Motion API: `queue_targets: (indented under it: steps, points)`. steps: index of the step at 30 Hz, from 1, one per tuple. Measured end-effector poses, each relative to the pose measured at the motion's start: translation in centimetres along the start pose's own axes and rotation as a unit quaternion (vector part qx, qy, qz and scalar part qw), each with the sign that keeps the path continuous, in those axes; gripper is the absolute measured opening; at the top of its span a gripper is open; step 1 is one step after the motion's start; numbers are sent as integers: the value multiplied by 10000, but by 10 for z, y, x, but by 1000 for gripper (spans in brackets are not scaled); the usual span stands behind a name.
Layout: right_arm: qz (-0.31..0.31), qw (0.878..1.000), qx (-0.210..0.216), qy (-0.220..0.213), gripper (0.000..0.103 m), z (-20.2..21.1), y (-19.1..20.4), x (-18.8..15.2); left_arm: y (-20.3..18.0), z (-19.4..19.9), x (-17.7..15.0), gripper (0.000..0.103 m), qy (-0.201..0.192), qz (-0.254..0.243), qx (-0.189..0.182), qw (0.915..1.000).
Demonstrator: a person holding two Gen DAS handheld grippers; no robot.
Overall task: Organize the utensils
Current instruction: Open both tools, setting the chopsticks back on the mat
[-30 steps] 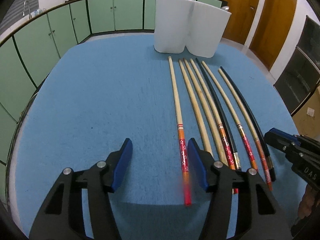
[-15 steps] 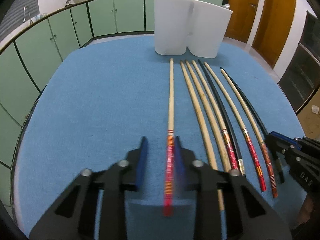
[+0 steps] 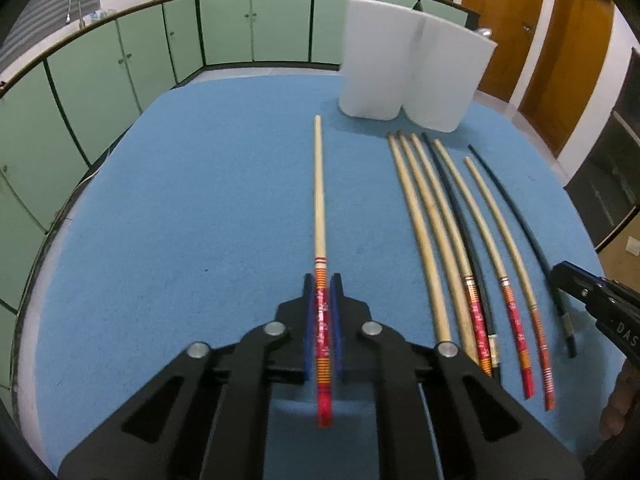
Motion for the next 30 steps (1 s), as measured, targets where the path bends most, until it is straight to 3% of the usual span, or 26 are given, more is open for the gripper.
queue_targets:
  steps: [2, 3, 9, 15, 30]
  points:
    - [44, 9999, 14, -89, 12, 8, 0, -1, -1, 5, -3, 37, -45, -36, -25, 10000]
    - [60, 9999, 29, -119, 13, 14, -1, -4, -1, 10, -6, 38, -79, -62, -27, 9999]
    - [208, 9997, -57, -93, 21, 40, -5, -26, 5, 28, -29, 40, -55, -128, 16, 9999]
    - [204, 9997, -30, 129, 21, 41, -5, -44, 8, 31, -46, 40, 52, -110, 42, 9999]
    - [333, 9990, -29, 294, 21, 36, 0, -58, 7, 36, -52, 40, 74, -157, 46, 9998]
Point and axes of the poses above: each gripper's, at about its wrist camera, not at the fingertips, and z roughly against the way its jaws point, y to its left, x to its top, the point moved 7 cm from there along -z, roughly the way its jaws point, and after that the axes turned 3 degrees about -z, right-handed, at the moved point
